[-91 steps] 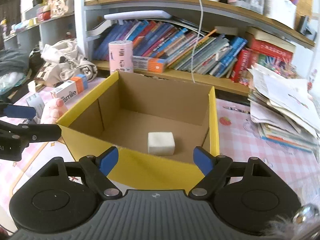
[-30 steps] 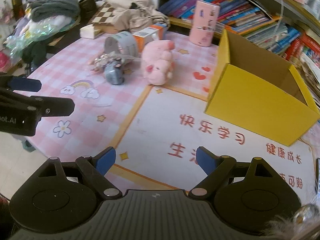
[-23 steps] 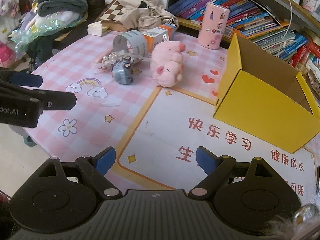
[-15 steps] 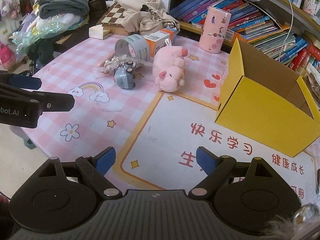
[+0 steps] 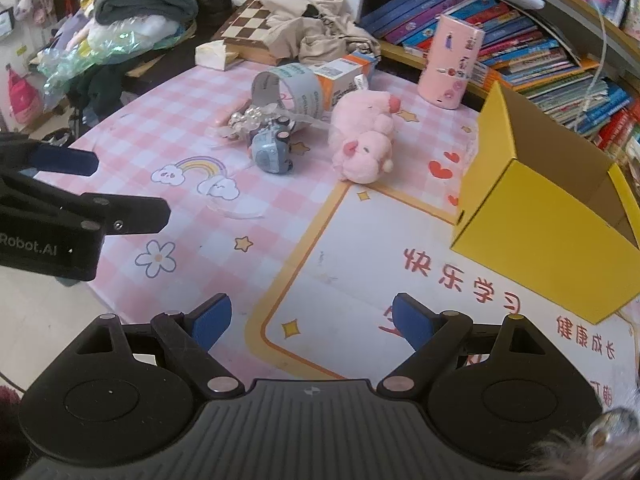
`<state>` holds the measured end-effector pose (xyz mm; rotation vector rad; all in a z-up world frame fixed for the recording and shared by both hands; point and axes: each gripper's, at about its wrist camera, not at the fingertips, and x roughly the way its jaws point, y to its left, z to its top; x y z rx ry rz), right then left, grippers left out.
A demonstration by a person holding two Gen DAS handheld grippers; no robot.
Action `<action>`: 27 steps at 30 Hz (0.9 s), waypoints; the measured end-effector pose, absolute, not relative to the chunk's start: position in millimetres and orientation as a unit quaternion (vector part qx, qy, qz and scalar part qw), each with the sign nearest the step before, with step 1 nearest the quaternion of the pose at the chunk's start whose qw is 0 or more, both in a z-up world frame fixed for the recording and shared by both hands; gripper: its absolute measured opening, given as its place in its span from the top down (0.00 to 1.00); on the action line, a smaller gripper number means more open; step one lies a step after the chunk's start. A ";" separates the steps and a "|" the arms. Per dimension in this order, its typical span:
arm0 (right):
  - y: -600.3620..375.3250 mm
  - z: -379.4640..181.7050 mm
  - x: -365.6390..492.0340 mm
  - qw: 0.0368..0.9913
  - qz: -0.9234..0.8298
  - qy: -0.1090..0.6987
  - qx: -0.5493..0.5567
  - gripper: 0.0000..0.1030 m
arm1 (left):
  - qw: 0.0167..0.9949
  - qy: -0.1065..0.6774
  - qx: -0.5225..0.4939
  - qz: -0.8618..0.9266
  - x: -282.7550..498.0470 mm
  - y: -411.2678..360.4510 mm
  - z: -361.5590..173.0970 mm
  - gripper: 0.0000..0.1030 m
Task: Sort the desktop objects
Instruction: 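Move both open tools from the box toward the pig plush and tape roll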
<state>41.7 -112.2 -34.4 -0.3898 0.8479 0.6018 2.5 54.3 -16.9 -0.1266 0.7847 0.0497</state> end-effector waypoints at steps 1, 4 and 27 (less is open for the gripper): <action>-110.8 -35.3 42.6 0.848 0.289 0.403 -0.187 0.15 | 0.921 0.384 -0.063 0.026 3.8 55.2 -17.7 0.07; -106.3 -35.9 47.0 0.845 0.299 0.399 -0.192 0.15 | 0.920 0.386 -0.065 0.030 8.3 57.5 -18.9 0.07; -80.3 -47.4 118.6 0.844 0.298 0.396 -0.207 0.15 | 0.914 0.399 -0.065 0.044 70.0 76.8 -30.6 0.07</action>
